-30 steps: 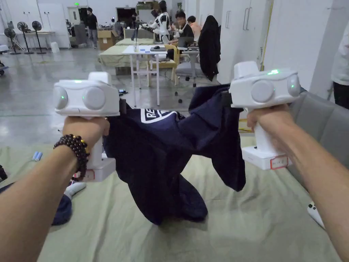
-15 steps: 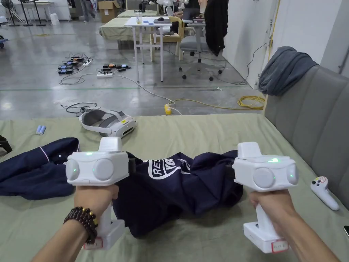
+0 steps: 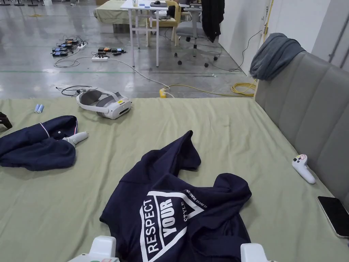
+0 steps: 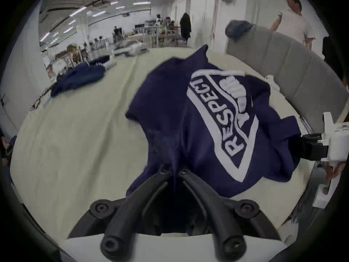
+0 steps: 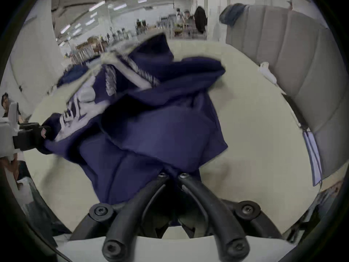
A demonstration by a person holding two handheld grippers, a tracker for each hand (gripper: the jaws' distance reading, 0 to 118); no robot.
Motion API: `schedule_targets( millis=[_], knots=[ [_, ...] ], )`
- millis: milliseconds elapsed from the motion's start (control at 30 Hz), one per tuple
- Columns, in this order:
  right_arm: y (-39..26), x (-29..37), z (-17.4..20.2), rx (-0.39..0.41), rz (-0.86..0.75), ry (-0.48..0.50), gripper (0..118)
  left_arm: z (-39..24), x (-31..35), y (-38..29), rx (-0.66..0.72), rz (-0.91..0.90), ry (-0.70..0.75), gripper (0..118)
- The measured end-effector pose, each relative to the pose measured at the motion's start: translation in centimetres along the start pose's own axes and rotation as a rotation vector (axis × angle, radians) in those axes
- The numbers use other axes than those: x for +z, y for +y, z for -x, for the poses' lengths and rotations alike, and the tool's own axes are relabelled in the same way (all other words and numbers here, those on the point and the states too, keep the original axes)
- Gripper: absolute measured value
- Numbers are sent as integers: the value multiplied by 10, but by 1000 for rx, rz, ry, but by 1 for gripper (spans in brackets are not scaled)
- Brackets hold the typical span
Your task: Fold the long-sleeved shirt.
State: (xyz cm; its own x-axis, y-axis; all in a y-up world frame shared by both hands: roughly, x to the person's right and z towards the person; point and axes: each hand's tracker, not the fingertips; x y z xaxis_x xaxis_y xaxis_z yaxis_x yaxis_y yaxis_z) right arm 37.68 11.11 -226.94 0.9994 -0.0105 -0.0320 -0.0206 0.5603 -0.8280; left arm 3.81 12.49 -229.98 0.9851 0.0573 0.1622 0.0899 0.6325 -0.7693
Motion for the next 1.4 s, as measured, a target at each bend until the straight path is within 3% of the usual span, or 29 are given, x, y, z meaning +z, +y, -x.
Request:
schedule_targets(
  millis=[33,67,100,133,167,200,267,300,333,367,433,500,533,567,600,633,667,733,800,833,967,1067,1133,1200,1233,1300,1333,1400],
  knots=[
    [-1,2,1,0,-17,1,3,-4,2,-2,-2,-10,-5,16],
    [6,26,4,-19,-47,10,12,-2,8,0,6,-29,-18,33],
    [9,40,5,-51,-68,31,40,0,12,2,21,-45,-31,68],
    [13,51,3,-64,-87,75,94,2,21,8,43,-76,-52,107],
    [18,62,3,-61,-110,96,118,-1,33,9,43,-101,-64,109],
    [21,72,3,-52,-147,95,115,2,43,11,67,-198,-66,104],
    [27,79,-1,-40,-233,105,93,8,54,16,61,-184,-47,93],
    [31,84,0,-23,-222,77,68,4,65,28,71,-195,-21,75],
    [35,88,0,-2,-231,67,15,6,68,30,71,-213,-8,22],
    [32,73,-8,11,-249,63,0,7,66,32,63,-222,5,6],
    [32,67,-11,-9,-259,38,0,10,60,50,63,-221,59,4],
    [40,85,-8,-11,-225,96,0,18,47,62,84,-197,36,4],
    [40,85,-7,-18,-228,91,0,22,39,67,98,-196,34,9],
    [39,85,-7,-21,-231,87,0,30,25,69,116,-191,33,24],
    [38,86,-8,-18,-229,88,0,34,16,76,126,-197,50,46],
    [34,82,-10,-22,-223,80,0,40,3,88,140,-200,50,89],
    [32,82,-11,-22,-217,74,0,45,-15,103,147,-182,43,111],
    [27,83,-14,-24,-210,72,0,50,-53,132,158,-133,0,111],
    [27,93,-10,-15,-200,57,0,44,-52,148,117,-153,33,104],
    [24,93,-10,-21,-195,55,0,43,-99,168,71,-136,69,103],
    [20,80,-24,-53,-161,56,0,31,-153,190,-21,-75,136,103],
    [25,73,-33,-65,-156,53,0,19,-179,183,-53,-1,141,102],
    [42,66,-43,-65,-161,50,0,26,-176,179,23,-49,92,94],
    [63,48,-63,-62,-180,34,0,28,-160,186,33,-21,4,61],
    [82,40,-72,-57,-201,29,0,44,-168,196,7,-26,15,4],
    [128,32,-73,-42,-234,1,1,56,-158,203,-72,-99,138,5],
    [150,19,-80,-37,-231,-4,23,53,-138,200,-58,-148,82,5],
    [190,-13,-94,-42,-203,-21,94,49,-106,195,72,-185,19,5]
  ],
)
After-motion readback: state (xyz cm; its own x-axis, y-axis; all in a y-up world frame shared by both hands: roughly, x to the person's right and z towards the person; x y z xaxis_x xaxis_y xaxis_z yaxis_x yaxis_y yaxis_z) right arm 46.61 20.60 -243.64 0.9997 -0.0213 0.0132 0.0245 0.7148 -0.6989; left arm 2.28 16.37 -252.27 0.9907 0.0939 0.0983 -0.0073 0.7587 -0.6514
